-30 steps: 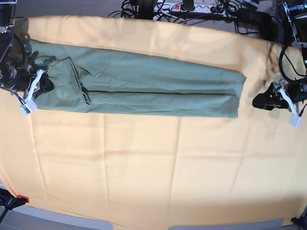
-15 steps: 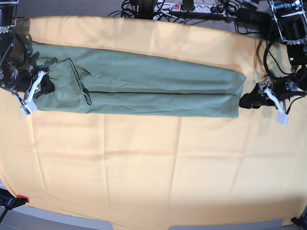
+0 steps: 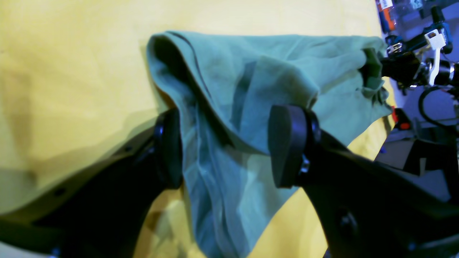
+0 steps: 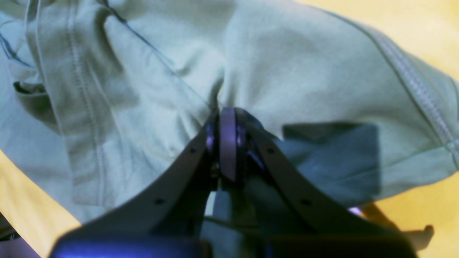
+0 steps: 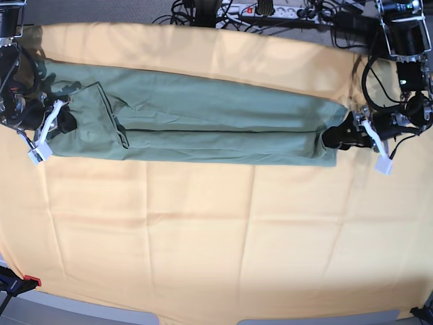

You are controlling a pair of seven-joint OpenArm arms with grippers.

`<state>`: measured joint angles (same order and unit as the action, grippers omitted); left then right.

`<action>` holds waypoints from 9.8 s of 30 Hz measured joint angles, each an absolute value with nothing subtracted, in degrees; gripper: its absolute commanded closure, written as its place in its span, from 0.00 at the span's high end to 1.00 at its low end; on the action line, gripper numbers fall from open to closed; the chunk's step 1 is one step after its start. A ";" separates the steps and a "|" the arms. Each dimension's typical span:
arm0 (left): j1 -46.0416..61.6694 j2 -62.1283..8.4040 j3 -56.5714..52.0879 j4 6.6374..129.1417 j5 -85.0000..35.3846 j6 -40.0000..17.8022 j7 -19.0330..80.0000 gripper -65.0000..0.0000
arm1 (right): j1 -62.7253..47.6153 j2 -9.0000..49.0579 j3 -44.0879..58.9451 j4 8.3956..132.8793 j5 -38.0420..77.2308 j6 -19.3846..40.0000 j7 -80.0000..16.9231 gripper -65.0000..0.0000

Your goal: Fold the T-shirt properly

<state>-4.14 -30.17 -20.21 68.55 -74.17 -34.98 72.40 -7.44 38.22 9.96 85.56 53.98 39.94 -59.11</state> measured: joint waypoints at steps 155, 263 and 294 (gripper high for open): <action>-8.27 -21.32 -20.23 75.55 -63.59 -37.54 65.60 0.00 | -13.43 29.26 35.90 85.38 61.25 29.50 -63.99 0.65; -6.37 -21.10 -20.23 75.55 -64.10 -37.56 67.44 0.00 | -1.87 23.05 21.28 92.73 83.02 39.51 -81.03 0.00; -6.37 -21.12 -20.23 75.55 -64.05 -37.56 67.46 0.00 | -0.19 17.28 13.17 96.36 83.00 39.72 -81.10 0.67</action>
